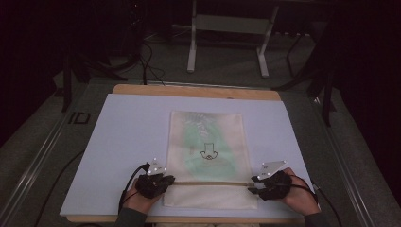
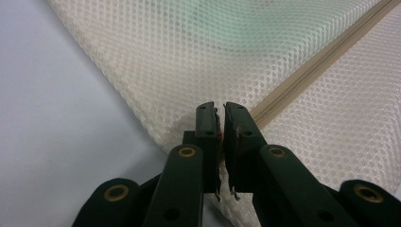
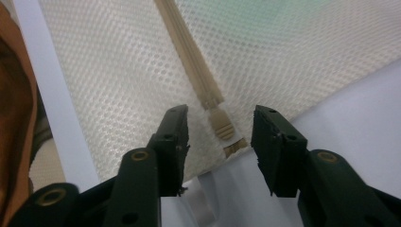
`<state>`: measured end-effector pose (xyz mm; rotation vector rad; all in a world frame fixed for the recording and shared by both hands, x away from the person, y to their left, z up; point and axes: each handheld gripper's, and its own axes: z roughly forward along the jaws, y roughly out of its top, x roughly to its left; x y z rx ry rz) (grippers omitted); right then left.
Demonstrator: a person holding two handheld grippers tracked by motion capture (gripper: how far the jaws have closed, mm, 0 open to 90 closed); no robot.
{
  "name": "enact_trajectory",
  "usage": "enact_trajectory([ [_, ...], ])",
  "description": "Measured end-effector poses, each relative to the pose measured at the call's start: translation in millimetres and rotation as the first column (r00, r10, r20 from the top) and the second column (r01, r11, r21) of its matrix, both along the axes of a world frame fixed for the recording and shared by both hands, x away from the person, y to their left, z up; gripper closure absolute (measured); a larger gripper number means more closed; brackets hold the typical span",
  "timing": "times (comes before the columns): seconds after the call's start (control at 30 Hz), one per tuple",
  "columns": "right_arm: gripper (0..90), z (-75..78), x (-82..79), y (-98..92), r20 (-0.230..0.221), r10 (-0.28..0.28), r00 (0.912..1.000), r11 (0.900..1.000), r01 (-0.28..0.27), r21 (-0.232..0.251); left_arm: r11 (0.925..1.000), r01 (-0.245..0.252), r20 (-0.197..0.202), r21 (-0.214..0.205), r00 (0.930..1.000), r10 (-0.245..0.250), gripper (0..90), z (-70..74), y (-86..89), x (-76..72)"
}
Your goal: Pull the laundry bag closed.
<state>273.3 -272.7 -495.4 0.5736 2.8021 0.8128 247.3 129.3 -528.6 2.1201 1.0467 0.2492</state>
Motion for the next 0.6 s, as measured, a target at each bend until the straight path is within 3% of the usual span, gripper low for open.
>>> enact_trajectory([
  [0.23,51.6,1.1,2.7,-10.2,0.026,-0.076,0.9968,0.9961,0.075,0.046,0.9994,-0.030,0.049,-0.016,0.9983,0.031,83.1,4.4,7.2,-0.2],
  [0.43,50.2,-3.4,8.3,-23.1,0.016,-0.159,0.9872,0.9829,0.157,0.097,0.9966,-0.081,0.055,-0.017,0.9951,0.082,82.6,4.1,16.5,2.9],
  [0.6,49.3,-5.3,9.8,-27.4,0.017,-0.181,0.9833,0.9783,0.178,0.105,0.9942,-0.107,0.062,0.003,0.9923,0.107,82.2,3.7,22.6,5.3],
])
